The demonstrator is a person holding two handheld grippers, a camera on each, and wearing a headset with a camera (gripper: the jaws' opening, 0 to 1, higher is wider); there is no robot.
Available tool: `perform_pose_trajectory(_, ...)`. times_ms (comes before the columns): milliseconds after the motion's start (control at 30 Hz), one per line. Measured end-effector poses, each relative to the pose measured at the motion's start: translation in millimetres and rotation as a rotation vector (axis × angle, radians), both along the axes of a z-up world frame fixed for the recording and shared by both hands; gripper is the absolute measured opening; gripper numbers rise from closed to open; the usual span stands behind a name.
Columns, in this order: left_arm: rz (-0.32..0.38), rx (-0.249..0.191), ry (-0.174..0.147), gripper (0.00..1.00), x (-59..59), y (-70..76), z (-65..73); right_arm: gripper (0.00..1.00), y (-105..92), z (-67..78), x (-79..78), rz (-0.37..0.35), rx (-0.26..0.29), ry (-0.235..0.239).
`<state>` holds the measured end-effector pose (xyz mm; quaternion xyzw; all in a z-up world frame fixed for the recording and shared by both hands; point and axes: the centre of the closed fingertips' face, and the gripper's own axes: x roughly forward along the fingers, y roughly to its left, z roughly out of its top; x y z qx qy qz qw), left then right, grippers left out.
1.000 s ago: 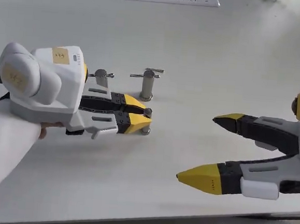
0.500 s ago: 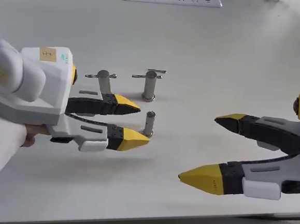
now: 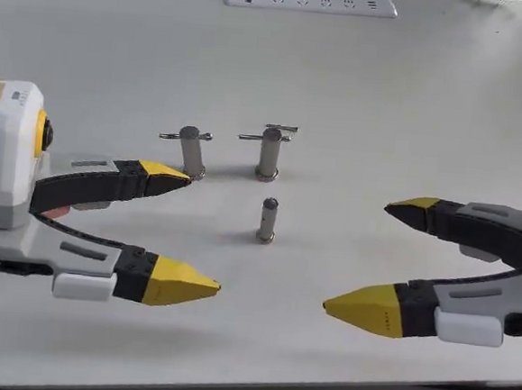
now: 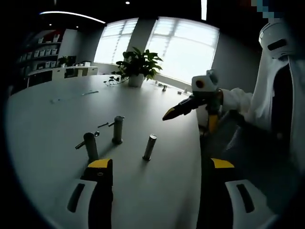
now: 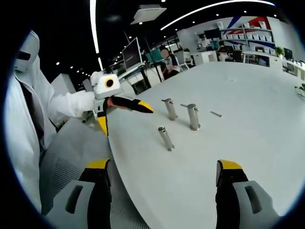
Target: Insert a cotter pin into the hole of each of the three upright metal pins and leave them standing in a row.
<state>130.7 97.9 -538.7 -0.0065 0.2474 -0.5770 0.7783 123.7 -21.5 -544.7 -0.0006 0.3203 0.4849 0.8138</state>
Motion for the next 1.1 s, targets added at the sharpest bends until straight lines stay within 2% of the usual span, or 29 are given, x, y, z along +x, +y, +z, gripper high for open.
perform_pose_trajectory(67, 0.020, -0.004, -0.009, 0.94, -0.5, 1.8, 1.5, 0.89, -0.2, 0.2, 0.7, 0.008, -0.005, -0.002)
perform_pose_trajectory(133, 0.023, 0.000, 0.000, 0.99, -3.3, 3.0, 0.9, 0.89, -0.5, 0.8, 2.1, 0.017, -0.011, -0.002)
perform_pose_trajectory(233, 0.022, 0.005, 0.003, 0.99, -8.2, 3.2, 0.5, 0.88, -2.1, -1.7, 3.2, 0.037, -0.033, 0.017)
perform_pose_trajectory(333, 0.030, 0.005, 0.018, 0.99, -12.4, 2.8, 0.4, 0.84, -4.1, -4.6, 6.6, 0.065, -0.070, 0.015)
perform_pose_trajectory(433, 0.038, 0.007, 0.012, 0.99, -15.3, 3.3, -0.3, 0.79, -5.6, -6.0, 13.8, 0.083, -0.092, 0.040)
perform_pose_trajectory(533, 0.056, 0.018, 0.007, 0.99, -15.7, 6.0, -1.4, 0.71, -5.0, 0.7, 31.0, 0.079, -0.103, -0.005)
perform_pose_trajectory(567, 0.066, 0.019, 0.018, 0.99, -16.1, 7.4, -1.6, 0.66, -4.9, 4.4, 36.9, 0.082, -0.102, -0.008)
perform_pose_trajectory(633, 0.075, 0.016, 0.017, 0.99, -18.3, 9.4, 0.3, 0.61, -5.2, 9.0, 46.6, 0.090, -0.107, -0.016)
perform_pose_trajectory(700, 0.084, 0.013, 0.012, 0.99, -18.7, 10.6, 2.7, 0.59, -9.7, 10.1, 59.9, 0.115, -0.168, -0.047)
perform_pose_trajectory(733, 0.092, 0.009, 0.012, 0.99, -18.8, 11.4, 4.3, 0.59, -13.0, 8.1, 64.5, 0.139, -0.222, -0.055)
perform_pose_trajectory(867, 0.106, -0.005, 0.017, 0.99, -19.5, 12.1, 6.8, 0.54, -18.3, 2.4, 75.4, 0.243, -0.341, -0.065)
perform_pose_trajectory(967, 0.112, -0.002, 0.020, 0.99, -19.3, 12.8, 5.8, 0.51, -20.6, 3.3, 84.0, 0.335, -0.431, -0.090)
perform_pose_trajectory(1033, 0.119, -0.001, 0.026, 0.99, -19.2, 13.4, 4.9, 0.50, -18.5, 7.5, 95.4, 0.368, -0.462, -0.112)
perform_pose_trajectory(1100, 0.127, -0.001, 0.036, 0.99, -19.4, 13.7, 4.4, 0.50, -14.2, 11.8, 106.0, 0.386, -0.463, -0.103)
